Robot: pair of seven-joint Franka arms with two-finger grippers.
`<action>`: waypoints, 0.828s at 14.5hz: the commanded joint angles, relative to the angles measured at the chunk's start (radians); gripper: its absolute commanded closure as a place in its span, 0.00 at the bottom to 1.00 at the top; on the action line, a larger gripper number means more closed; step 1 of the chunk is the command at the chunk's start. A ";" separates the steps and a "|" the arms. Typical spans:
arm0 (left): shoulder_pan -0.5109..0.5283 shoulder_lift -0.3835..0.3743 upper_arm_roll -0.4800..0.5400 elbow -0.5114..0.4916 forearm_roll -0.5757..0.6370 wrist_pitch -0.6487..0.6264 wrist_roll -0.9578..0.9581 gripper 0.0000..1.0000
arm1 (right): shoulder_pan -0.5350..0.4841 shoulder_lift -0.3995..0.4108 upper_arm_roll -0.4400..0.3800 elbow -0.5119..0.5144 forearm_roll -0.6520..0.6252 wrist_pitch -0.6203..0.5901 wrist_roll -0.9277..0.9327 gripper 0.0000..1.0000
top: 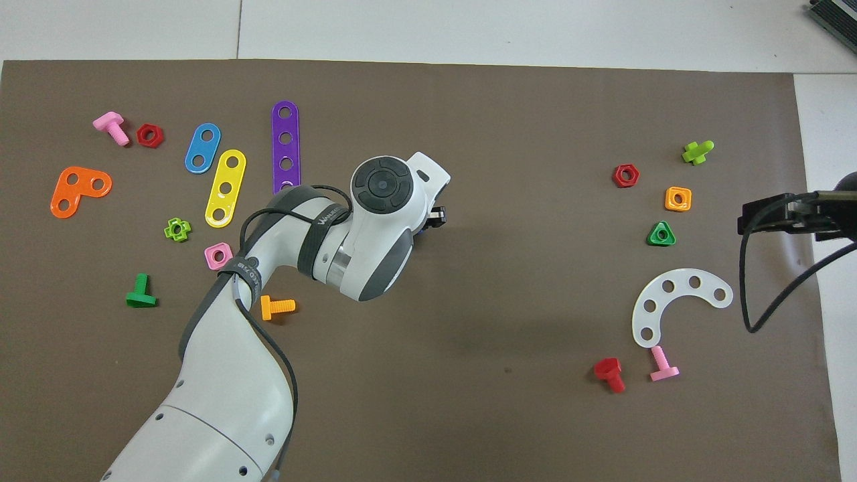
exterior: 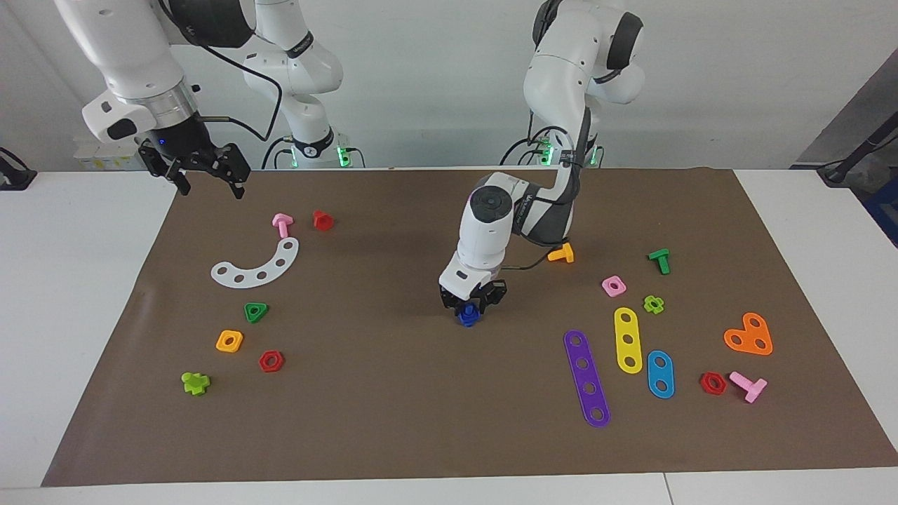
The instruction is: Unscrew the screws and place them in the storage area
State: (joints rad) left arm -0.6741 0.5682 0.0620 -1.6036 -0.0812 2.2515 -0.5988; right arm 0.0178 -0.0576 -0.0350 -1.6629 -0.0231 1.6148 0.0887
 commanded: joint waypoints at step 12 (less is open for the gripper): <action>-0.013 0.038 0.016 0.152 -0.018 -0.203 -0.026 0.62 | -0.006 -0.018 0.004 -0.014 0.011 -0.007 0.008 0.00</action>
State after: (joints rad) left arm -0.6743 0.5690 0.0619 -1.5453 -0.0814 2.1246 -0.6057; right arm 0.0179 -0.0576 -0.0350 -1.6629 -0.0231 1.6148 0.0887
